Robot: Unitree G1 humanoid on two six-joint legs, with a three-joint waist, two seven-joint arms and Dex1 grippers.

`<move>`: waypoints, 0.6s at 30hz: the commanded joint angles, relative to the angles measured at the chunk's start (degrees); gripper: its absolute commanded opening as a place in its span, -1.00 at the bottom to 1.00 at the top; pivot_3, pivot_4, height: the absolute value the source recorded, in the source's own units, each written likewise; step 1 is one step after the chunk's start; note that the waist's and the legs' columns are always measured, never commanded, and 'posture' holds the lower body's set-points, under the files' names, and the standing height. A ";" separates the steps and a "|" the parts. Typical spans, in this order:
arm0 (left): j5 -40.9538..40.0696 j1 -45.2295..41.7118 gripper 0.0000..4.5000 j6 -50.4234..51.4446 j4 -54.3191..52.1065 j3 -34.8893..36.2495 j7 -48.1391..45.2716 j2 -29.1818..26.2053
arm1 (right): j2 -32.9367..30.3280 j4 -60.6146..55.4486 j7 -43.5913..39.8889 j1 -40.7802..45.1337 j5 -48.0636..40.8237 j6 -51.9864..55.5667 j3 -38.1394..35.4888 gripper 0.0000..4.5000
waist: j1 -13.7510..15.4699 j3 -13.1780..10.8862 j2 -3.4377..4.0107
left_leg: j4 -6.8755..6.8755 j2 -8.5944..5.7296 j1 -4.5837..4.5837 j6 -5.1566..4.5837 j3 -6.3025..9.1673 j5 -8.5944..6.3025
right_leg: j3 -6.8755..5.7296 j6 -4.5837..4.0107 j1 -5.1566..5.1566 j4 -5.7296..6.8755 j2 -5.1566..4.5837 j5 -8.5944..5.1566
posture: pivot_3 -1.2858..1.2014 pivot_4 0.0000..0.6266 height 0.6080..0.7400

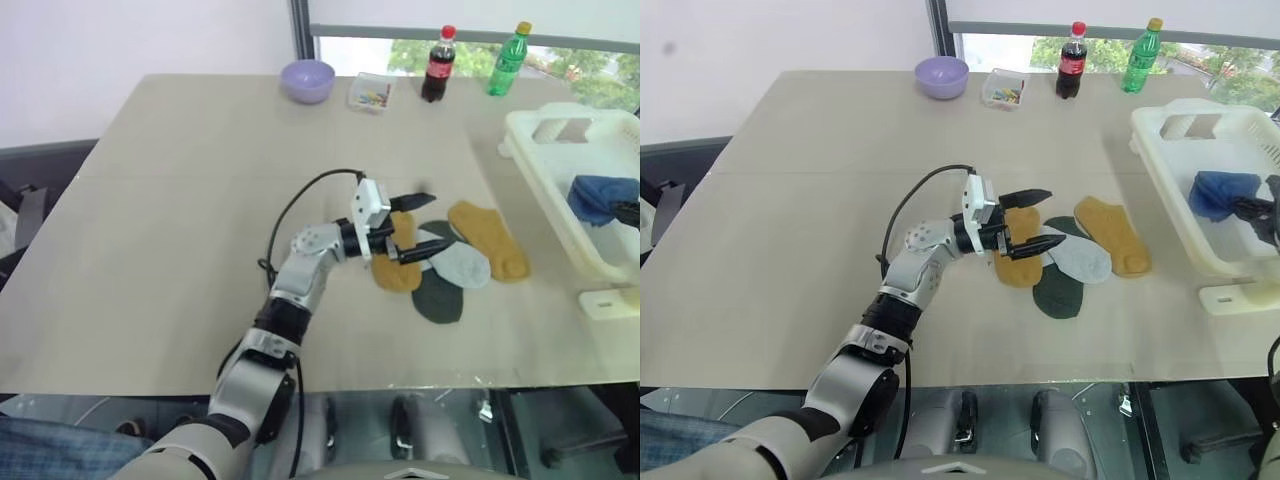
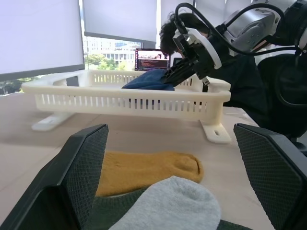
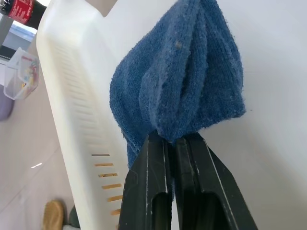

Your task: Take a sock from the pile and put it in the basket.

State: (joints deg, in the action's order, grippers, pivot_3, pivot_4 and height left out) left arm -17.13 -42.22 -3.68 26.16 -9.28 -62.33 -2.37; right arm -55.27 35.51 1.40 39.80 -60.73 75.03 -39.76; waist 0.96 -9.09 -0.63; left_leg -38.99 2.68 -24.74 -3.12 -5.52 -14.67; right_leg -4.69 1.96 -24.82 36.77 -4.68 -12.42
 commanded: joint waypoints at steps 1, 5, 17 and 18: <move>-0.31 -1.14 1.00 -1.31 -0.99 0.34 -0.36 0.30 | -0.22 -1.88 -0.38 -0.87 1.25 0.40 -2.90 -0.97 | 0.02 0.00 0.00 | -0.03 0.00 0.00 -0.01 0.01 -0.01 | -0.01 0.00 0.01 0.00 0.00 0.00 | 0.03 -0.52 0.89; -0.37 -0.63 1.00 -1.03 -1.66 0.00 -0.44 0.29 | -0.94 -4.19 -3.27 -3.52 3.83 -0.43 -1.97 -0.55 | 0.21 0.00 0.00 | -0.11 0.00 -0.01 -0.06 0.03 -0.04 | -0.03 0.01 0.06 0.00 -0.01 0.00 | 0.03 -0.52 0.89; -0.34 3.61 1.00 0.62 -6.31 -1.24 0.22 -0.49 | -9.32 -21.49 -21.86 -20.38 11.73 -2.48 5.44 0.98 | 0.57 0.04 0.07 | -0.22 -0.02 0.01 -0.14 0.37 -0.09 | -0.02 0.05 0.10 0.02 -0.02 0.03 | 0.03 -0.52 0.89; -0.36 4.09 1.00 0.89 -6.89 -1.30 0.27 -0.73 | -9.77 -22.80 -23.81 -21.70 12.59 -4.54 4.98 0.98 | 0.63 0.04 0.07 | -0.25 -0.03 0.00 -0.14 0.37 -0.09 | -0.02 0.05 0.10 0.03 -0.03 0.03 | 0.03 -0.52 0.89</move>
State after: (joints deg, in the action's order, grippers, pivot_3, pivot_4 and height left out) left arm -17.04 -38.39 -2.93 22.46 -10.15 -62.20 -3.18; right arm -63.22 14.86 -19.62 18.99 -49.79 72.85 -34.04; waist 1.59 -9.05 -0.57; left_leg -39.25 2.64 -24.73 -3.27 -5.14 -14.76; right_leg -4.71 2.02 -24.70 36.80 -4.72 -12.39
